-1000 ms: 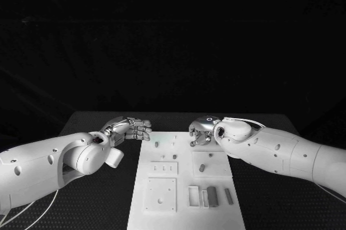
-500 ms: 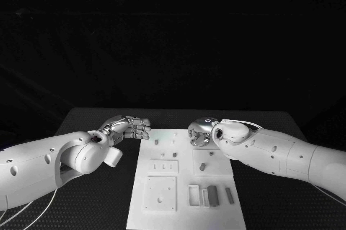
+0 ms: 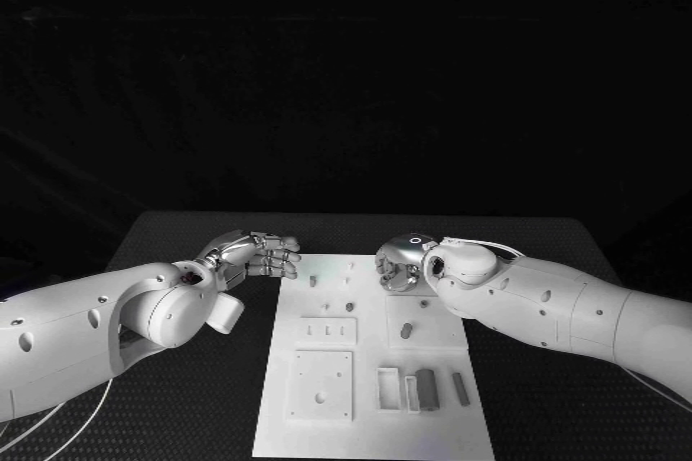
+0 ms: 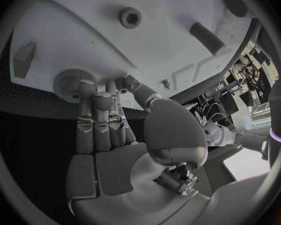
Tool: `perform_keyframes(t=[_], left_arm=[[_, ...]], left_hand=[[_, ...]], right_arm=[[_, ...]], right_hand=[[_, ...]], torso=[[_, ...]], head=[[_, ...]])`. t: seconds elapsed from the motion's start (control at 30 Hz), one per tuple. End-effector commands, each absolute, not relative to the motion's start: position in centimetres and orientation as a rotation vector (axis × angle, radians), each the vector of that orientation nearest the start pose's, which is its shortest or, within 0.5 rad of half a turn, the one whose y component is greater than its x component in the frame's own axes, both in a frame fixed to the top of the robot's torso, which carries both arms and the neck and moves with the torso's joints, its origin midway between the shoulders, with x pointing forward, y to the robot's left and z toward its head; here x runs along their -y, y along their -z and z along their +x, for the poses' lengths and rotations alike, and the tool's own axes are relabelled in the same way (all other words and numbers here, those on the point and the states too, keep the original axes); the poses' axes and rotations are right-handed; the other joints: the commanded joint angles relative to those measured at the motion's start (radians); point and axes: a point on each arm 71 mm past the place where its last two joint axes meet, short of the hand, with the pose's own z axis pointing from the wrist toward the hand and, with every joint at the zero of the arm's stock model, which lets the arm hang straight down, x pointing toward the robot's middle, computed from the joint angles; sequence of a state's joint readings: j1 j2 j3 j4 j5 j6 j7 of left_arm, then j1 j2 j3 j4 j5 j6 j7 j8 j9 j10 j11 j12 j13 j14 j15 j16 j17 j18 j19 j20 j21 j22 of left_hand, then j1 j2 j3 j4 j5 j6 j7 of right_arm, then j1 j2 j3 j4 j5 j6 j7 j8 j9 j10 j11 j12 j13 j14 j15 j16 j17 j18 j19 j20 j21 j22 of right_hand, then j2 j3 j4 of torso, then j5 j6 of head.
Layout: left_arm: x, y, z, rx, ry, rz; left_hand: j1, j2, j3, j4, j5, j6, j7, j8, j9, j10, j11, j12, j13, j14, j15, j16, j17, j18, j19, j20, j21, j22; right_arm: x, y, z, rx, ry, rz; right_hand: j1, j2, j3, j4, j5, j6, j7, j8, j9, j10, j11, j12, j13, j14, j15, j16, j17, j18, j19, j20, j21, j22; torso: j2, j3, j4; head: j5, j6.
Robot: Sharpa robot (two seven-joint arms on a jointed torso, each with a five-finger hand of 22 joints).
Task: Assemble the parts on the task board
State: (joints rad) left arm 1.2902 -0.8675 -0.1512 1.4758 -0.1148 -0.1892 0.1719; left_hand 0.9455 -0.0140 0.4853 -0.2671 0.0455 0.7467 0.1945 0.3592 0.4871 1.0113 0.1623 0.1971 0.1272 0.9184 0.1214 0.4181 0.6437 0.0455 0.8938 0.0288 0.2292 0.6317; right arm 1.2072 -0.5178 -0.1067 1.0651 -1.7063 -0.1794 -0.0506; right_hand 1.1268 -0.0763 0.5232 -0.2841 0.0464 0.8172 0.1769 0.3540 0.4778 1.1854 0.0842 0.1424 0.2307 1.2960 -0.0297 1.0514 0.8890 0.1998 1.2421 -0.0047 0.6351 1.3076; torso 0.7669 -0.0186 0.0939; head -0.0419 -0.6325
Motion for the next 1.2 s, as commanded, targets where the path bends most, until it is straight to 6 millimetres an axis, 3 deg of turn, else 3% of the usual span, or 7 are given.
perform_keyframes(t=[0.03, 0.43, 0.7, 0.97, 1.2], left_arm=[[-22.7, 18.8, 49.5, -1.731, 1.393, -1.030], [-22.8, 18.9, 49.6, -1.732, 1.392, -1.030], [-22.9, 18.9, 49.6, -1.731, 1.387, -1.031], [-22.8, 18.9, 49.6, -1.732, 1.390, -1.029], [-22.9, 18.9, 49.6, -1.732, 1.390, -1.029]], left_hand=[[-0.003, -0.011, -0.005, -0.001, 0.004, 0.000, 0.013, -0.004, -0.002, 0.004, 0.002, -0.005, -0.001, 0.004, 0.000, -0.006, 0.001, 0.006, 0.005, -0.004, 0.000, 0.001], [-0.004, -0.011, -0.005, 0.000, 0.004, 0.000, 0.013, -0.005, -0.003, 0.004, 0.002, -0.007, -0.002, 0.004, 0.000, -0.007, 0.002, 0.006, 0.005, -0.004, -0.001, 0.001], [-0.004, -0.010, -0.005, 0.000, 0.004, 0.000, 0.013, -0.005, -0.003, 0.004, 0.002, -0.007, -0.002, 0.004, 0.000, -0.008, 0.003, 0.005, 0.005, -0.005, -0.001, 0.001], [-0.003, -0.010, -0.005, 0.000, 0.004, 0.000, 0.013, -0.005, -0.003, 0.005, 0.002, -0.007, -0.002, 0.004, 0.000, -0.008, 0.004, 0.005, 0.005, -0.005, -0.001, 0.001], [-0.003, -0.010, -0.005, 0.000, 0.004, 0.001, 0.013, -0.006, -0.003, 0.005, 0.002, -0.008, -0.002, 0.004, 0.000, -0.009, 0.004, 0.005, 0.005, -0.005, -0.002, 0.002]], right_arm=[[16.2, 24.1, 54.6, -1.773, -0.361, -0.505], [15.9, 24.6, 54.3, -1.763, -0.361, -0.524], [16.1, 24.7, 54.2, -1.720, -0.342, -0.542], [15.6, 24.1, 54.1, -1.639, -0.347, -0.538], [15.1, 23.3, 53.3, -1.565, -0.372, -0.514]], right_hand=[[0.001, 0.006, 0.006, -0.003, 0.003, 0.009, 0.003, -0.005, 0.002, 0.005, 0.002, -0.003, -0.004, -0.005, 0.004, 0.008, 0.002, 0.062, 0.000, -0.009, 0.009, 0.027], [0.030, 0.014, 0.004, -0.007, 0.004, 0.054, -0.017, 0.010, 0.018, 0.071, -0.023, 0.026, 0.035, -0.008, -0.020, 0.032, 0.007, 0.062, -0.007, -0.015, 0.046, 0.026], [0.048, 0.034, -0.002, -0.008, 0.004, 0.115, -0.044, 0.033, 0.043, 0.126, -0.049, 0.056, 0.084, 0.002, -0.045, 0.072, 0.020, 0.062, 0.002, -0.021, 0.094, 0.026], [0.054, 0.039, -0.003, -0.008, 0.004, 0.159, -0.061, 0.042, 0.060, 0.159, -0.067, 0.078, 0.129, 0.000, -0.062, 0.083, 0.018, 0.062, -0.003, -0.022, 0.116, 0.024], [0.056, 0.034, -0.001, -0.009, 0.004, 0.183, -0.070, 0.037, 0.065, 0.173, -0.075, 0.086, 0.160, 0.011, -0.070, 0.094, 0.016, 0.062, 0.006, -0.023, 0.134, 0.024]], torso=[[0.005, 0.0012, 0.0008], [0.014, 0.0041, 0.0012], [0.018, 0.0050, 0.0020], [0.021, 0.0048, 0.0021], [0.022, 0.0043, 0.0037]], head=[[-0.002, 0.002], [-0.005, 0.008], [-0.006, 0.008], [-0.010, 0.016], [-0.013, 0.030]])
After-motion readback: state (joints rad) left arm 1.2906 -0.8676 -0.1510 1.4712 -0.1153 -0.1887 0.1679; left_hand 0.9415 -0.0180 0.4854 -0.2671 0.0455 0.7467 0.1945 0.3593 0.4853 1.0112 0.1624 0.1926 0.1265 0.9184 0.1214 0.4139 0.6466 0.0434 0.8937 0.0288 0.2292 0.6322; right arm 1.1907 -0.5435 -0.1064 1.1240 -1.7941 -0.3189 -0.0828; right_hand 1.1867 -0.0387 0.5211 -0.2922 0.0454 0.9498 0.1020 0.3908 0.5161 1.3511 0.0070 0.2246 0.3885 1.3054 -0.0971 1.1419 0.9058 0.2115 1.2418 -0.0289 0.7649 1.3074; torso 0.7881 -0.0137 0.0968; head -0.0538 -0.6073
